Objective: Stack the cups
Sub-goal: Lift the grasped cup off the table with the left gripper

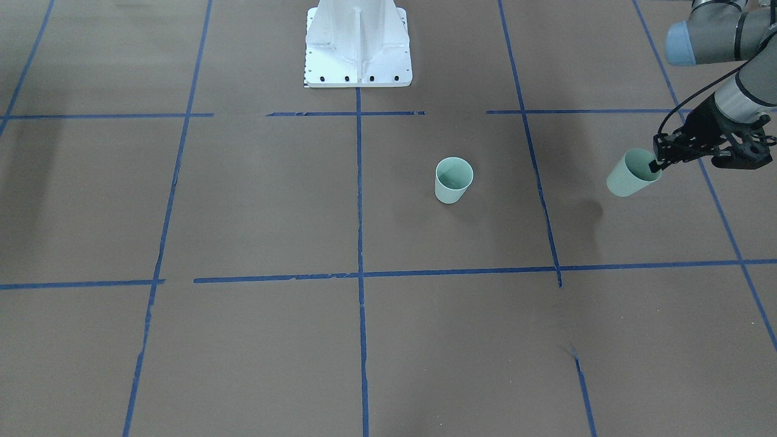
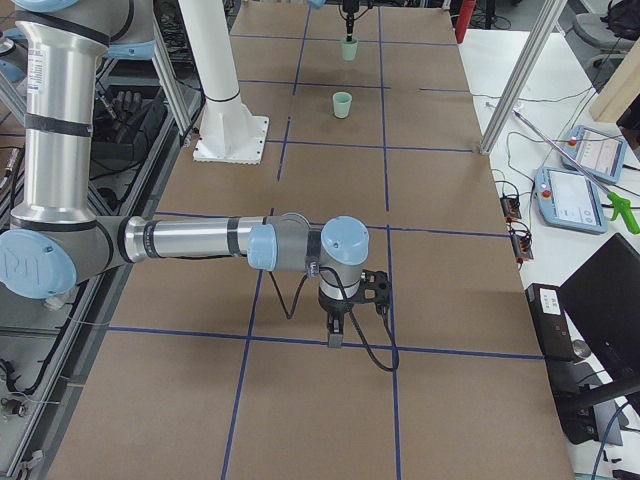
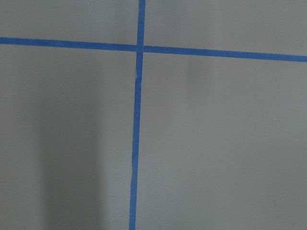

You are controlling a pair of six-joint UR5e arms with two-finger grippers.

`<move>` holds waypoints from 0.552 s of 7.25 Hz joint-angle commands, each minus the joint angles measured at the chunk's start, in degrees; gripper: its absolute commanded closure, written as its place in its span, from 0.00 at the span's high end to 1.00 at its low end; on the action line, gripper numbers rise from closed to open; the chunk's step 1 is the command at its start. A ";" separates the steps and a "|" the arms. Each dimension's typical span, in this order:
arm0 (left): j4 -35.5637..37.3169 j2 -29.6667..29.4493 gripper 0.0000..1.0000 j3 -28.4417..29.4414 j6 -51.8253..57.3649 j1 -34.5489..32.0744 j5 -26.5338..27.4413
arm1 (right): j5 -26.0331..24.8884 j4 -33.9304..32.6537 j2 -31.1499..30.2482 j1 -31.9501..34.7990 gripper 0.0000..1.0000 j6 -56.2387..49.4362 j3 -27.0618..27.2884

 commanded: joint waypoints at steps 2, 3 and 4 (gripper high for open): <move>11.49 -12.76 0.00 -4.99 -15.97 0.52 0.30 | 0.00 0.00 0.01 -0.08 1.00 0.00 0.00; 14.98 -18.20 0.00 -4.99 -21.08 2.53 0.38 | 0.00 0.00 0.01 0.00 1.00 0.00 0.00; 17.63 -22.34 0.00 -4.47 -25.57 5.34 0.47 | 0.00 0.00 0.01 0.01 1.00 0.00 0.00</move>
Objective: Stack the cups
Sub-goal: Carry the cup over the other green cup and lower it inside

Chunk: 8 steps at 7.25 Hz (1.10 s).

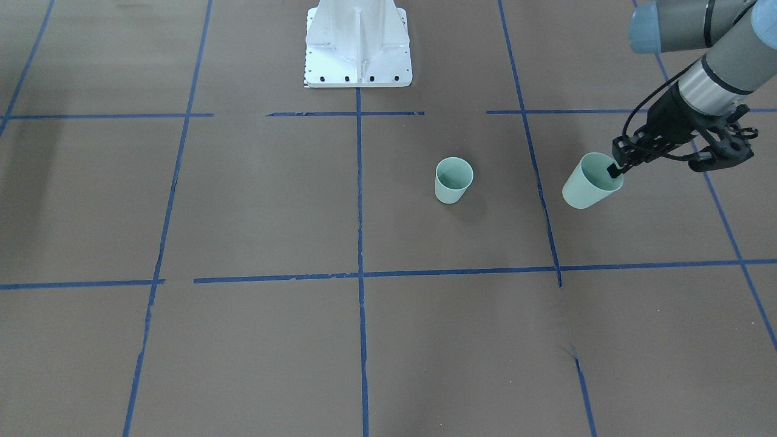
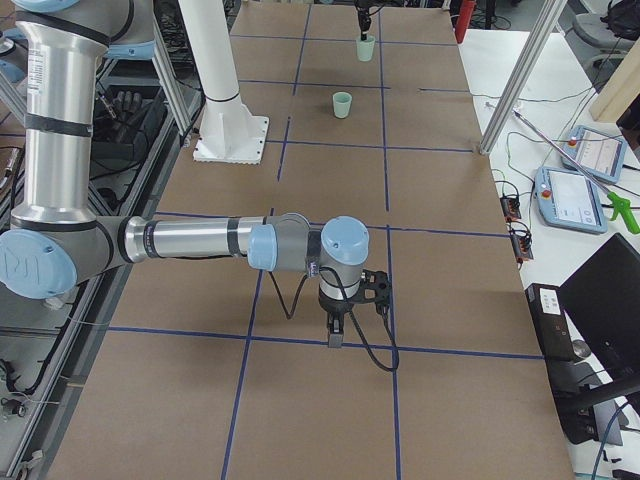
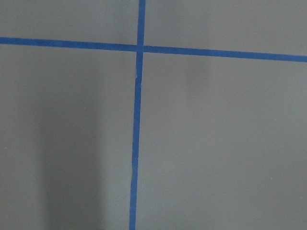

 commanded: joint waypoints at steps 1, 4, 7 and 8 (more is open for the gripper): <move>4.21 -9.11 0.00 0.73 -11.40 6.29 0.20 | 0.00 0.00 0.00 -0.07 1.00 0.00 0.00; 4.21 -13.10 0.00 2.39 -22.15 16.23 6.68 | 0.00 0.00 0.00 -0.07 1.00 0.00 0.00; 4.47 -12.40 0.00 0.74 -21.83 16.26 7.40 | 0.00 0.00 0.00 -0.07 1.00 0.00 0.00; 6.22 -12.40 0.00 -0.48 -21.82 16.17 7.40 | 0.00 0.00 -0.09 -0.07 1.00 0.00 0.00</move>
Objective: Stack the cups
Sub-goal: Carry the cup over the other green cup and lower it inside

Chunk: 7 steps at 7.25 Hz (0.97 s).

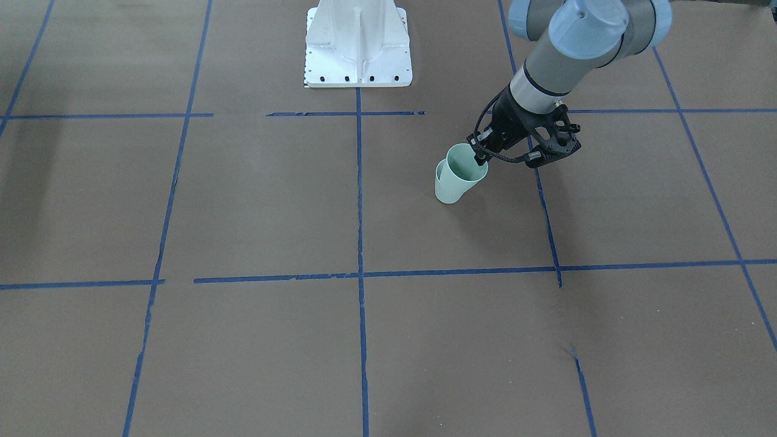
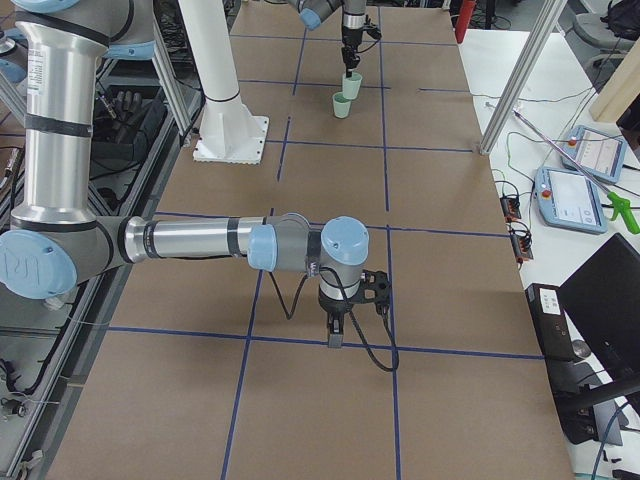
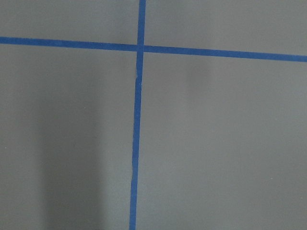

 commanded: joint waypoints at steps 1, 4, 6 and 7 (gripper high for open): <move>4.64 -0.01 0.00 -1.89 -0.01 0.16 0.07 | 0.00 0.00 0.02 0.07 1.00 0.00 0.00; 6.61 -0.10 0.00 -1.11 -0.01 0.86 0.16 | 0.00 0.00 0.02 0.07 1.00 0.00 0.00; 6.61 -0.54 0.00 -1.02 -0.18 2.17 0.16 | 0.00 0.00 0.02 0.07 1.00 0.00 0.00; 6.61 -0.71 0.00 -1.02 -0.27 2.36 0.16 | 0.00 0.00 0.02 -0.02 1.00 0.00 0.00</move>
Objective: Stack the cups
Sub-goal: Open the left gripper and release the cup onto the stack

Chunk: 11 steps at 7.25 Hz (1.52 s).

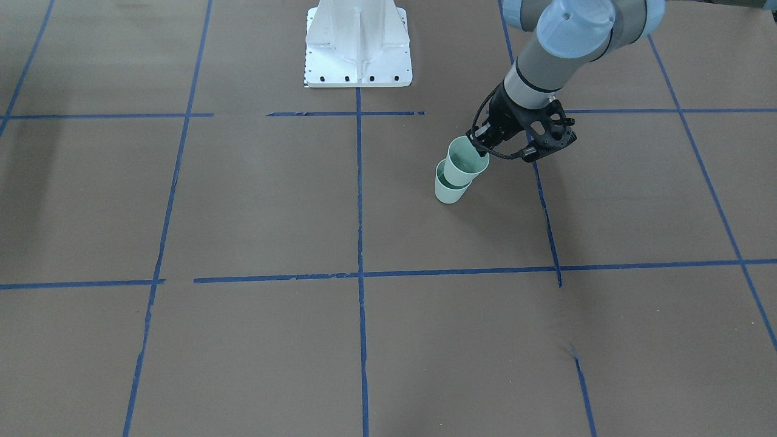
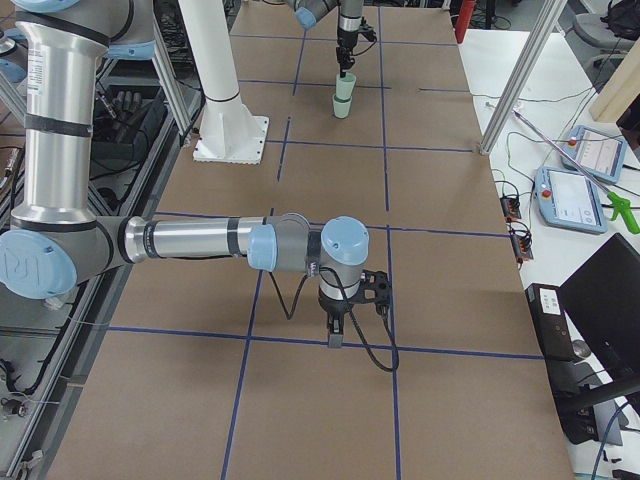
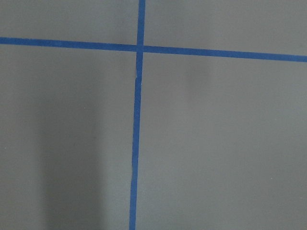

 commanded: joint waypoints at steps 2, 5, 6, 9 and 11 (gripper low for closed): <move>-0.07 -0.23 0.00 0.14 -0.02 0.82 0.00 | 0.00 0.00 0.00 0.02 1.00 0.00 0.00; -0.07 -0.32 0.99 0.14 -0.37 0.74 4.01 | 0.00 0.00 0.00 0.02 1.00 0.00 0.00; -0.07 -0.32 1.00 0.14 -0.63 0.74 4.39 | 0.00 0.00 0.00 0.02 1.00 0.00 0.00; -1.90 1.43 1.00 -1.61 3.37 -0.31 3.96 | 0.00 0.00 -0.09 -0.07 1.00 0.00 0.00; -2.88 8.52 1.00 -3.38 20.27 -5.02 3.09 | 0.00 0.00 0.00 0.02 1.00 0.00 0.00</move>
